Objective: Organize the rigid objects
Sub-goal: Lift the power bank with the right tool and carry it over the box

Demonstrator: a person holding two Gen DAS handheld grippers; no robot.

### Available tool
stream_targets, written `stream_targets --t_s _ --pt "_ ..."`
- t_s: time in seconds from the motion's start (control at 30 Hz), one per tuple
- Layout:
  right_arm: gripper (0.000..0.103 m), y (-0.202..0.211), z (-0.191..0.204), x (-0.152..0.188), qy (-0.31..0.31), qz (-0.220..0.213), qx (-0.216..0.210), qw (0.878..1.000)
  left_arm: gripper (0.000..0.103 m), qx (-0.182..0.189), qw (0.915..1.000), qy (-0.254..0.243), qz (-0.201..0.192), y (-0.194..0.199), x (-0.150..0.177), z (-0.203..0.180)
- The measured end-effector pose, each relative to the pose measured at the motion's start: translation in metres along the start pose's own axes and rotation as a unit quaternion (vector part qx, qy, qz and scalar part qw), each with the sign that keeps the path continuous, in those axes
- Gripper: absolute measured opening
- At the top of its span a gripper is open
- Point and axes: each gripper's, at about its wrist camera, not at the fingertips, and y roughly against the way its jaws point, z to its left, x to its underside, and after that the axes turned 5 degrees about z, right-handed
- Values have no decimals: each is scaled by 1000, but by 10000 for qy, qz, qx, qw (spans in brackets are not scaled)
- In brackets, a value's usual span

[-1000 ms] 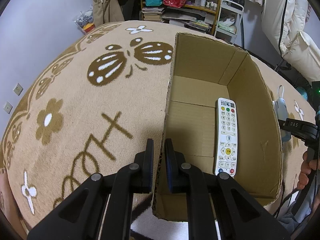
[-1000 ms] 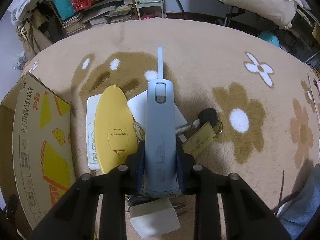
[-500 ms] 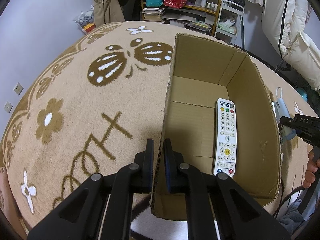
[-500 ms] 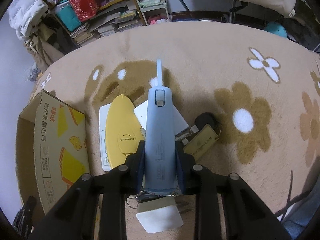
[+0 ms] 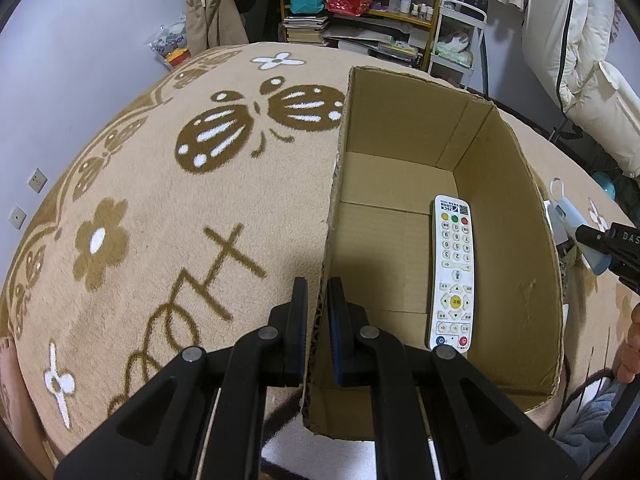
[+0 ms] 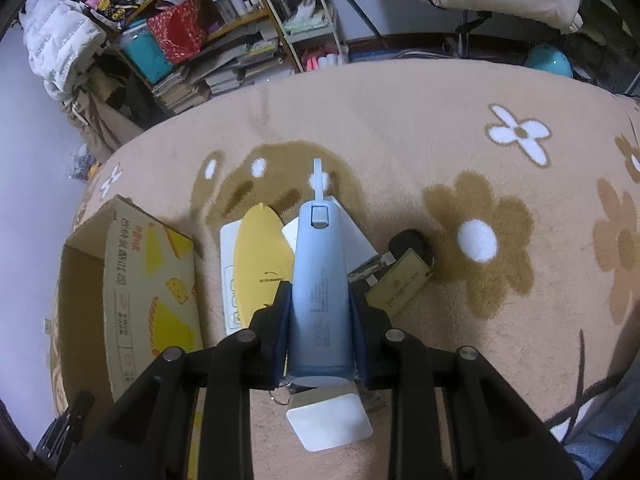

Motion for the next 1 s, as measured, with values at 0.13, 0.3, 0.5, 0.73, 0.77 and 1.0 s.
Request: stream_targets --t_s 0.13,0.3,0.5,0.73,0.77,1.0 --pt "29 6 0 6 -126 -45 -142 9998 9 5 10000 8 3 0 0 0" --pt "29 11 8 7 20 -135 -228 9996 9 12 10000 9 4 0 0 0" --pt "29 17 19 7 192 -282 -286 9990 9 -25 10000 -38 22 0 1 -1" --pt "29 30 39 8 512 -466 -380 9969 8 -13 10000 -32 23 1 1 -2" --pt "29 32 42 8 525 -490 -402 9966 8 -20 10000 -35 23 1 1 -3" --pt "29 41 60 10 701 -680 -578 9935 8 -31 10000 -36 24 2 2 -5"
